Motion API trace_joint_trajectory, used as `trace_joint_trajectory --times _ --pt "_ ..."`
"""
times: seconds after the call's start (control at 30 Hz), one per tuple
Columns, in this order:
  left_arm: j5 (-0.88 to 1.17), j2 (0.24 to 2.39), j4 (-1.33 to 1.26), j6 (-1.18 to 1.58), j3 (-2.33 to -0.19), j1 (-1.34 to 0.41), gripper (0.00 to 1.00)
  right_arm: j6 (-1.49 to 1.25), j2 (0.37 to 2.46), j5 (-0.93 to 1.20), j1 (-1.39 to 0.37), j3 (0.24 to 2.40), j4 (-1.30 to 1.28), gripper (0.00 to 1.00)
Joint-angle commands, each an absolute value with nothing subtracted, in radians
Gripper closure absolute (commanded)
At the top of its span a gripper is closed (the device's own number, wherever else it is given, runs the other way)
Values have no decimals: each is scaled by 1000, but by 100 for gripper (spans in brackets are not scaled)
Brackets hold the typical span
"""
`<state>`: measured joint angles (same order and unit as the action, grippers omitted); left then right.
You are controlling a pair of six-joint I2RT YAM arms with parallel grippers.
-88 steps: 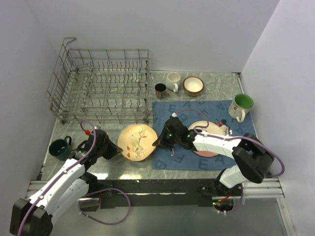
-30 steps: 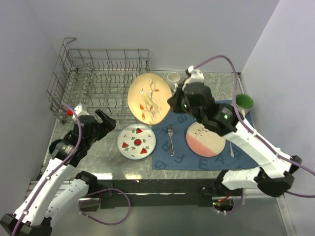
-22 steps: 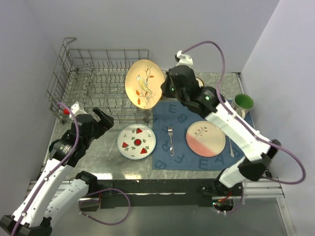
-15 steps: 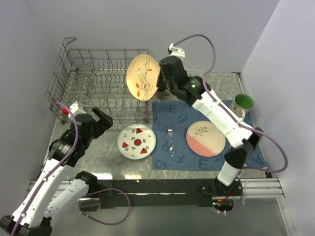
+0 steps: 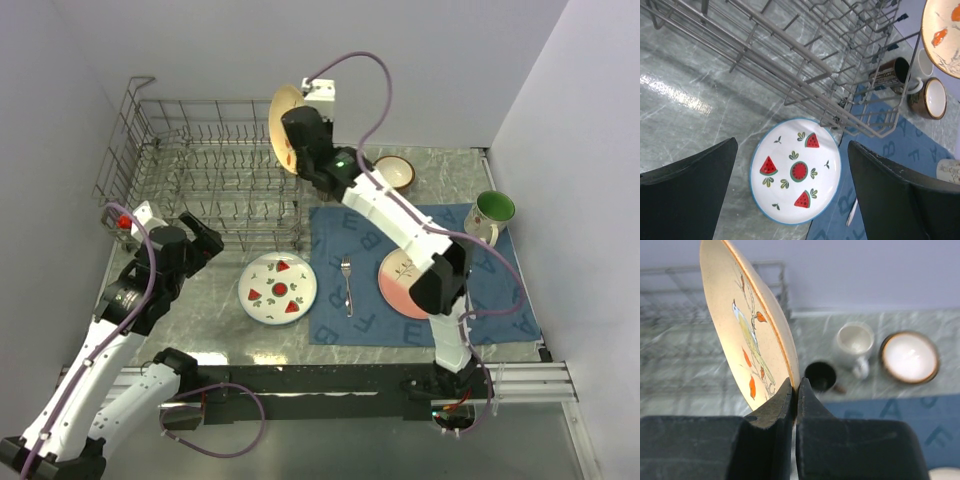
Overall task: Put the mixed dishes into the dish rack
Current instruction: Insert the plate into the dish rack
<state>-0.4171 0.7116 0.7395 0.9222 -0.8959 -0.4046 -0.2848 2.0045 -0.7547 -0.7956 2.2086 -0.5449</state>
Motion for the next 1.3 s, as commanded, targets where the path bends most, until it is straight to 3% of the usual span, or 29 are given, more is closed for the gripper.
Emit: trace_joint_trajectory --times 0.0,0.33,0.77,1.27 --pt "-469 724 738 919 -943 -407 1 -25 2066 -991 -834 2298 -79 100" --pt "-454 761 709 916 -914 -407 1 261 2272 -1089 -853 2430 274 100" --pt "-436 818 710 908 -893 -407 0 213 2310 -1163 -873 2439 281 100" --pt "-449 652 700 899 -871 -407 1 136 2345 -1252 -911 2396 262 100"
